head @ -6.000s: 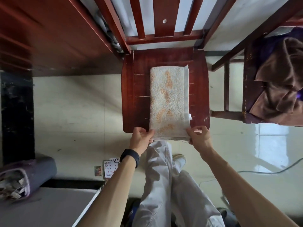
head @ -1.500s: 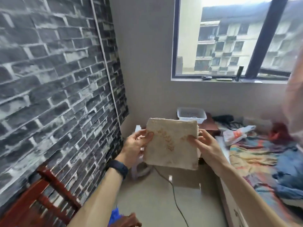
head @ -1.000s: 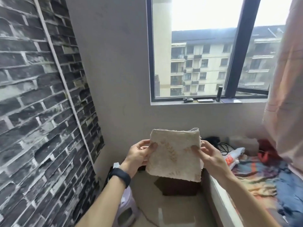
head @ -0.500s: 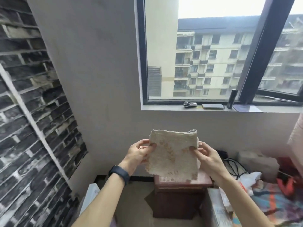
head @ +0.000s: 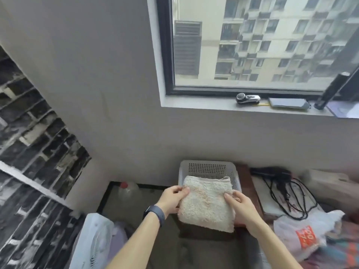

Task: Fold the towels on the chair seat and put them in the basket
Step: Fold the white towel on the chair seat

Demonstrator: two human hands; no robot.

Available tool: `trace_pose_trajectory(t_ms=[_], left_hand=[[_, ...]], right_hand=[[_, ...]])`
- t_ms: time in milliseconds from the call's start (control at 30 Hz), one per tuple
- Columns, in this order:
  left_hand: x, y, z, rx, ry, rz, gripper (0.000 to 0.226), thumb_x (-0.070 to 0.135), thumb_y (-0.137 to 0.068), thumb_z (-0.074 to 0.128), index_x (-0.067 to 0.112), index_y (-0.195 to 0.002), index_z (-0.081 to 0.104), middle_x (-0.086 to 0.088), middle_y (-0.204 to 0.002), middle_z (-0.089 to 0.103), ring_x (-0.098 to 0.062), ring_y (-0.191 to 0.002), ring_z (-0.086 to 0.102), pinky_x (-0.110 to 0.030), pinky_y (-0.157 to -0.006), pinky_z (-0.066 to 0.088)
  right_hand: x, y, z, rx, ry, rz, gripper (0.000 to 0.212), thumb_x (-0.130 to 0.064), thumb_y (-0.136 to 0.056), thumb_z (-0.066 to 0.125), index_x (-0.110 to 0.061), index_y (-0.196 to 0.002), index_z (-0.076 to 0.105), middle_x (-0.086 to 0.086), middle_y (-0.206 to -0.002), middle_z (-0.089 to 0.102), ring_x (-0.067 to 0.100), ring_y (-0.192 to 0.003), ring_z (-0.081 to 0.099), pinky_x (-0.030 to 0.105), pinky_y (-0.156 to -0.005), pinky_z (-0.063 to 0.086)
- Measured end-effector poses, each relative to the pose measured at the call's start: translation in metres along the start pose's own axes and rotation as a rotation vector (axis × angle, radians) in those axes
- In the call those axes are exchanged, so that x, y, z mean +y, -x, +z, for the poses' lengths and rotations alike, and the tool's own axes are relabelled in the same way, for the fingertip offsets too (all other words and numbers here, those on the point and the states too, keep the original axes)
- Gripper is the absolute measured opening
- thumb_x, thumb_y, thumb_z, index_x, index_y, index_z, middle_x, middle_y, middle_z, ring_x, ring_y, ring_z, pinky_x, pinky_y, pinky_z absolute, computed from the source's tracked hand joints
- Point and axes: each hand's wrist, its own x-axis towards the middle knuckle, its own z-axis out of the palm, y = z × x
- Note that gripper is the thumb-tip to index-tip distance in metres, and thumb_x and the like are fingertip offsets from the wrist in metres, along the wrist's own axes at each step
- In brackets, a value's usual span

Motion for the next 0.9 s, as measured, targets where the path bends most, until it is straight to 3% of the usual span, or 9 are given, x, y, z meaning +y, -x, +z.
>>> trace_pose_trajectory(t_ms=[100, 167, 300, 367, 467, 600, 700, 800, 900], left_hand=[[-0.001, -0.046, 0.003, -0.022, -0.021, -0.121, 0.031, 0.034, -0.094, 0.064, 0.014, -0.117, 0.064, -0.006, -0.11, 0.071, -0.019, -0.093, 0.069, -0.03, -0.07, 0.057], [0.001, -0.072, 0.007, -0.022, -0.011, -0.179, 0.029, 0.035, -0.094, 0.063, 0.012, -0.113, 0.066, -0.005, -0.106, 0.072, -0.016, -0.089, 0.069, -0.027, -0.065, 0.055], [0.004, -0.115, 0.013, -0.046, -0.04, -0.282, 0.03, 0.039, -0.094, 0.061, 0.017, -0.114, 0.065, -0.002, -0.109, 0.071, -0.015, -0.094, 0.068, -0.024, -0.063, 0.055], [0.006, -0.134, 0.014, -0.048, -0.04, -0.323, 0.028, 0.039, -0.095, 0.06, 0.018, -0.112, 0.066, -0.001, -0.108, 0.071, -0.015, -0.096, 0.068, -0.026, -0.066, 0.055], [0.001, -0.173, 0.012, -0.047, 0.014, -0.384, 0.019, 0.03, -0.095, 0.06, 0.015, -0.106, 0.067, -0.004, -0.105, 0.072, -0.021, -0.097, 0.069, -0.038, -0.082, 0.059], [-0.009, -0.214, 0.009, 0.005, -0.063, -0.365, 0.031, 0.038, -0.093, 0.059, 0.018, -0.116, 0.061, 0.003, -0.108, 0.068, -0.017, -0.099, 0.066, -0.04, -0.095, 0.054], [-0.01, -0.232, 0.008, 0.053, -0.196, -0.346, 0.054, 0.037, -0.089, 0.06, 0.021, -0.138, 0.046, 0.002, -0.128, 0.059, -0.017, -0.108, 0.059, -0.037, -0.1, 0.049], [-0.014, -0.24, 0.007, 0.081, -0.393, -0.299, 0.065, 0.031, -0.091, 0.056, 0.026, -0.151, 0.03, -0.001, -0.14, 0.052, -0.024, -0.123, 0.054, -0.033, -0.1, 0.045], [-0.025, -0.236, 0.016, 0.091, -0.602, -0.166, 0.062, 0.026, -0.091, 0.053, 0.028, -0.149, 0.03, 0.0, -0.147, 0.045, -0.024, -0.127, 0.051, -0.035, -0.102, 0.045]], right_hand=[[0.018, -0.043, 0.003, 0.05, 0.022, 0.167, 0.061, -0.05, -0.087, 0.069, -0.021, -0.139, 0.055, -0.001, -0.131, 0.062, 0.016, -0.112, 0.064, 0.036, -0.088, 0.057], [0.021, -0.064, 0.005, 0.083, 0.042, 0.252, 0.062, -0.049, -0.09, 0.066, -0.022, -0.143, 0.05, -0.001, -0.133, 0.06, 0.018, -0.11, 0.064, 0.037, -0.081, 0.059], [0.028, -0.102, 0.005, 0.074, 0.121, 0.391, 0.063, -0.054, -0.089, 0.063, -0.026, -0.143, 0.049, -0.002, -0.132, 0.059, 0.02, -0.109, 0.062, 0.041, -0.082, 0.059], [0.031, -0.122, 0.005, 0.054, 0.173, 0.436, 0.065, -0.058, -0.087, 0.06, -0.027, -0.143, 0.05, -0.003, -0.135, 0.058, 0.021, -0.113, 0.061, 0.04, -0.084, 0.058], [0.027, -0.158, 0.008, 0.026, 0.24, 0.431, 0.06, -0.046, -0.096, 0.057, -0.017, -0.147, 0.045, 0.002, -0.143, 0.053, 0.022, -0.123, 0.056, 0.035, -0.094, 0.05], [0.031, -0.209, 0.018, -0.009, 0.289, 0.413, 0.061, -0.041, -0.099, 0.056, -0.011, -0.15, 0.039, 0.007, -0.15, 0.047, 0.027, -0.133, 0.049, 0.044, -0.11, 0.042], [0.044, -0.242, 0.028, -0.016, 0.303, 0.399, 0.065, -0.045, -0.098, 0.055, -0.012, -0.151, 0.037, 0.008, -0.151, 0.046, 0.029, -0.135, 0.047, 0.046, -0.111, 0.04], [0.056, -0.261, 0.036, -0.05, 0.346, 0.425, 0.075, -0.054, -0.095, 0.055, -0.016, -0.154, 0.029, 0.01, -0.147, 0.049, 0.032, -0.126, 0.055, 0.044, -0.102, 0.048], [0.07, -0.266, 0.035, -0.055, 0.453, 0.447, 0.073, -0.05, -0.096, 0.055, -0.012, -0.151, 0.027, 0.012, -0.136, 0.056, 0.03, -0.107, 0.063, 0.038, -0.086, 0.052]])
